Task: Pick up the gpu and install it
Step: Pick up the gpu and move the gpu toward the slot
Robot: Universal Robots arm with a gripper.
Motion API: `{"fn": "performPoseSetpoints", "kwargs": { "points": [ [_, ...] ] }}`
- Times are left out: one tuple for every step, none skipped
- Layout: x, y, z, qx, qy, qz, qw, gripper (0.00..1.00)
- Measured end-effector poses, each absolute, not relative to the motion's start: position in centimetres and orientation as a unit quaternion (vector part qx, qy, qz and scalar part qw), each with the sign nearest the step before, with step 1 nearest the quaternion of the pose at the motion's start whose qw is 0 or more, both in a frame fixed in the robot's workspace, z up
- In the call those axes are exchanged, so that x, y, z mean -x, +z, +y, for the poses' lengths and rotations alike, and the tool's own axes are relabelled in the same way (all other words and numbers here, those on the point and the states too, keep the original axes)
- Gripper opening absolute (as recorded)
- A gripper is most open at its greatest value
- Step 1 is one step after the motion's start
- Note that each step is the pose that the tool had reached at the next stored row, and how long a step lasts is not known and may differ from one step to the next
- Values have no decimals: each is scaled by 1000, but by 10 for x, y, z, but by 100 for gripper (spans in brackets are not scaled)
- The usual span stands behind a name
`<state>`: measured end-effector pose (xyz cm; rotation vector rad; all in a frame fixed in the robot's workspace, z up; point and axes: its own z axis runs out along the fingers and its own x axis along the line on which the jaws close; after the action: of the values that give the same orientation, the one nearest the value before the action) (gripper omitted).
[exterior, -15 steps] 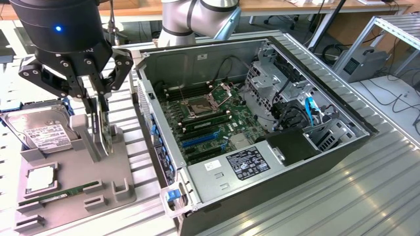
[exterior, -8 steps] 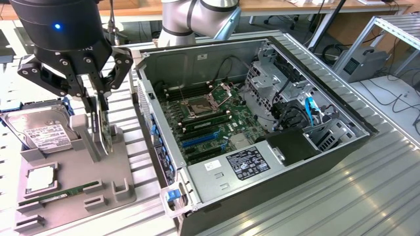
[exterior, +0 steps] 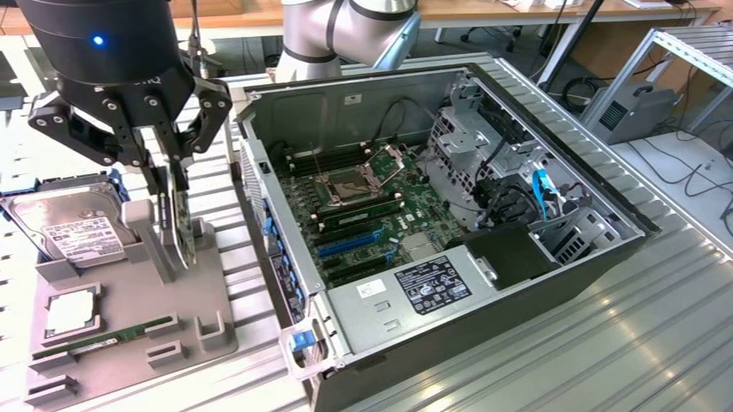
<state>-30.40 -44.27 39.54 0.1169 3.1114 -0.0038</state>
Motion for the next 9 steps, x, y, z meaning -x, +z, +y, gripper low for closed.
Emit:
{"fn": "performPoseSetpoints", "kwargs": {
  "points": [
    [304,396,-443,-38,-1,999,14,27],
    [304,396,-443,-38,-1,999,14,27],
    [304,397,-443,-38,-1,999,14,27],
    [304,397,-443,-38,-1,999,14,27],
    [304,397,-443,-38,-1,999,14,27],
    [304,397,-443,-38,-1,999,14,27],
    [304,398,-443,-38,-1,999,14,27],
    [304,398,-443,-38,-1,999,14,27],
    [304,398,-443,-38,-1,999,14,27]
  ]
}}
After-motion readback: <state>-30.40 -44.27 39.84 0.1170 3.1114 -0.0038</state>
